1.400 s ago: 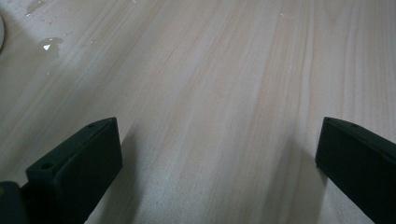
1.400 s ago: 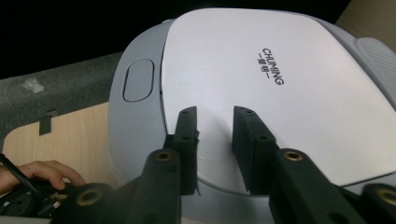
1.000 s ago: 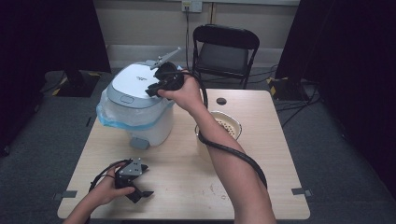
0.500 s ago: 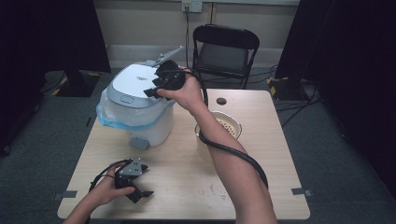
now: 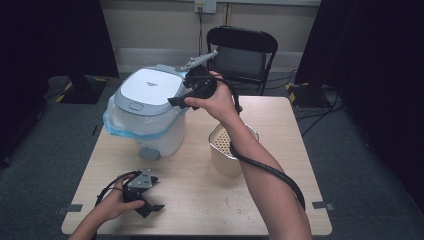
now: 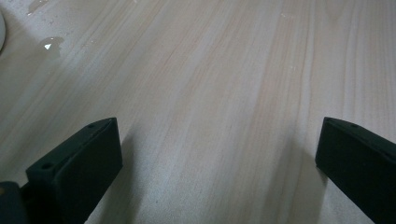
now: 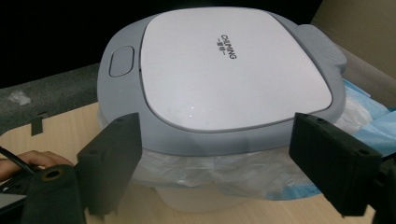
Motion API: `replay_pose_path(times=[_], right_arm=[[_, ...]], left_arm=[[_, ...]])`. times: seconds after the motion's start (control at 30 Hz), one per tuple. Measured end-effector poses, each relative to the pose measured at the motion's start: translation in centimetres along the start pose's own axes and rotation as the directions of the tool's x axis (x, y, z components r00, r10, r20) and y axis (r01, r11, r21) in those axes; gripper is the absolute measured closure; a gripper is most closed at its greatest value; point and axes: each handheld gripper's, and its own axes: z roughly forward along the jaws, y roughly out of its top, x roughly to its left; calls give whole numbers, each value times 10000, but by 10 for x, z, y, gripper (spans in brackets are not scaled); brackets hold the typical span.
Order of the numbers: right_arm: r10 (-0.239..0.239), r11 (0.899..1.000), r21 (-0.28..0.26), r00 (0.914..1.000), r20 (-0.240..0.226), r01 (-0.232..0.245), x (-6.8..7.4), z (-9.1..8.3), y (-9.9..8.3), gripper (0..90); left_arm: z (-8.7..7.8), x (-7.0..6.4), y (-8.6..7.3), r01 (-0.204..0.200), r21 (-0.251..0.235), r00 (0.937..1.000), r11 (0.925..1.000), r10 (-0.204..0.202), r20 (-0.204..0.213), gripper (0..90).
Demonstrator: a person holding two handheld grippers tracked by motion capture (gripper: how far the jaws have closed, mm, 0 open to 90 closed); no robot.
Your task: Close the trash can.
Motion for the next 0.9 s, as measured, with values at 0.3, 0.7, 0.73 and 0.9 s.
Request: replay_pose_path(times=[0.3,0.7,0.73,0.9], right_arm=[[17,9999,-152,9994,-338,-22,8,-16,-15,145],[344,9991,236,9994,-50,-343,4,-42,-57,146],[419,9989,218,9991,-21,-419,3,-44,-61,146],[600,9981,157,9982,71,-601,0,-53,-76,145]], left_arm=[[0,0,0,8,-5,10000,10000,-8,-6,0],[0,0,0,-48,-4,10000,10000,48,-32,0],[0,0,0,-49,-2,10000,10000,49,-30,0],[0,0,0,-49,-17,10000,10000,49,-18,0]])
